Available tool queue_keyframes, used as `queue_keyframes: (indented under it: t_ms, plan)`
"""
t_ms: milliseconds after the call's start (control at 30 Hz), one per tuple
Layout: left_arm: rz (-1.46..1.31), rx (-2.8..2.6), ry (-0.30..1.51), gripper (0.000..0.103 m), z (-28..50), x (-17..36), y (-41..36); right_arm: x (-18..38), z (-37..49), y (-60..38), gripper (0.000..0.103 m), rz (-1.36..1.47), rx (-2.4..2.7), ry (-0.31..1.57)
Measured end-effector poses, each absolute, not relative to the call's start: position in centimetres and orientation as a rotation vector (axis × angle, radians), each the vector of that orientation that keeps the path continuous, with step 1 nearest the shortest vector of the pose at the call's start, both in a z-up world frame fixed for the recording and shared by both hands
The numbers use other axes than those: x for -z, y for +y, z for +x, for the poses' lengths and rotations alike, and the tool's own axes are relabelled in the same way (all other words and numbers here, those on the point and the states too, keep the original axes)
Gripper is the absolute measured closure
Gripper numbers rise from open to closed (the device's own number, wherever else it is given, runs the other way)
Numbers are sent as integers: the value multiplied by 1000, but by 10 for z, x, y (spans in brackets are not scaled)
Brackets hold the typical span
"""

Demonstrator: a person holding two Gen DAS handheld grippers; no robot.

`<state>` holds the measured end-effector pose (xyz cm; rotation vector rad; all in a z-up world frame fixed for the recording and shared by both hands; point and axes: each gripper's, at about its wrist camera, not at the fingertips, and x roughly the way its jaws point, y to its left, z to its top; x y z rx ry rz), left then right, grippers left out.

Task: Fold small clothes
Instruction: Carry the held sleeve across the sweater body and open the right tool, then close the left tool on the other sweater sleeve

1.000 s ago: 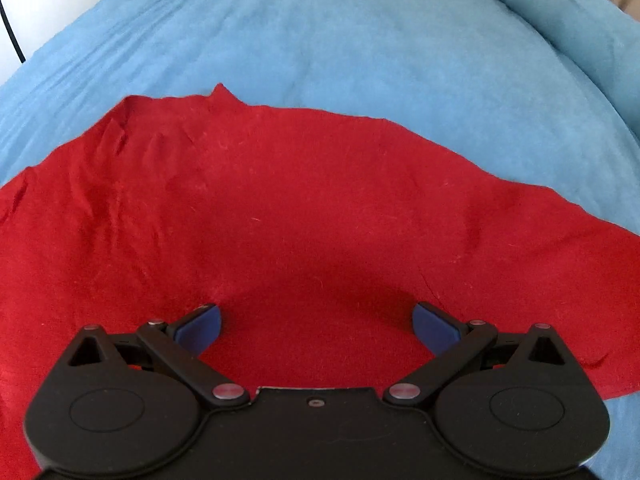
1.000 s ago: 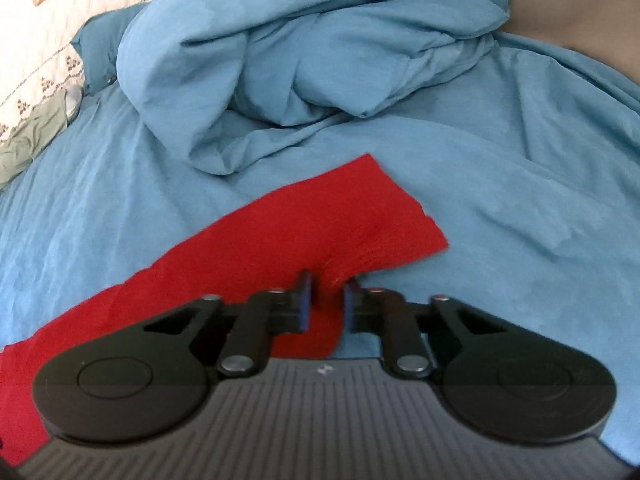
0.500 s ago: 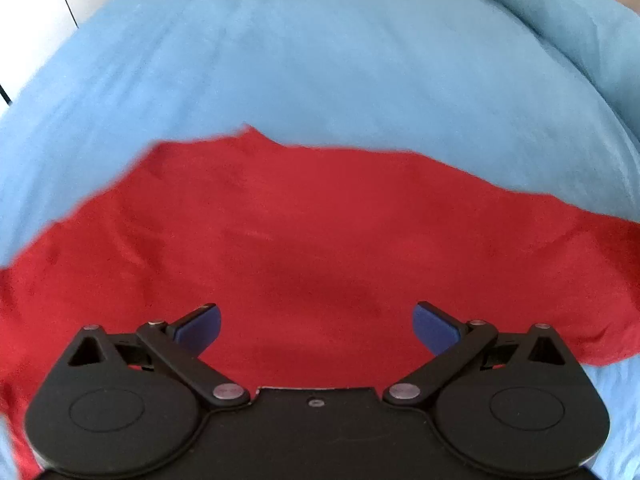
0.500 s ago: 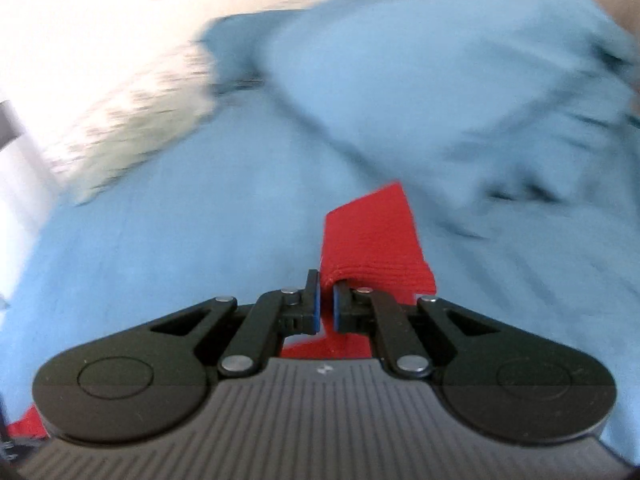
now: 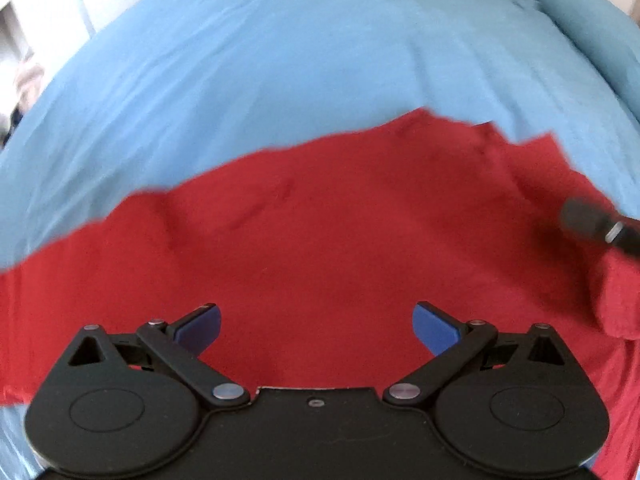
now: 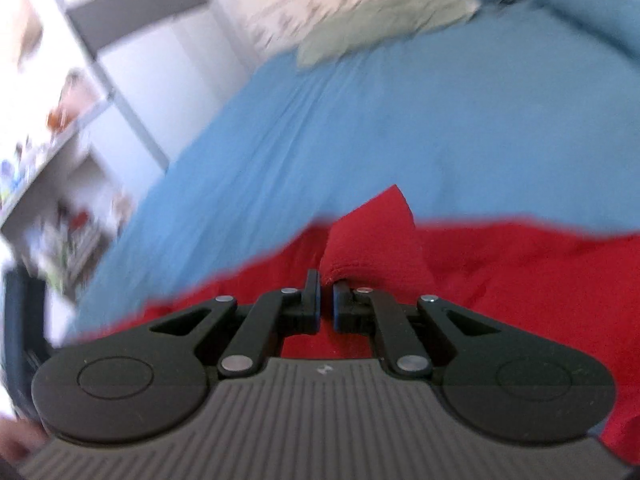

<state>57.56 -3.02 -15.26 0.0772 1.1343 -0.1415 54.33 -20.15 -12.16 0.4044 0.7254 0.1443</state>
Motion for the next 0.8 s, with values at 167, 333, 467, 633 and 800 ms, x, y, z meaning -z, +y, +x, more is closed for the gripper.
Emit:
queue_keyframes:
  t_ms: [167, 333, 467, 633, 800]
  plan:
    - [2, 145, 1138, 0, 563, 166, 3, 167, 535, -153, 82, 240, -191, 815]
    - [-35, 199, 1098, 0, 557, 149, 1, 178, 525, -152, 71, 167, -199, 819]
    - [-18, 278, 1061, 0, 556, 132, -19, 159, 494, -163, 26, 137, -239, 790]
    - [153, 422, 1012, 0, 545, 118, -81, 131, 468, -178, 20, 61, -252, 769]
    - [220, 475, 1040, 25, 543, 142, -130, 133, 437, -203, 12, 66, -222, 778]
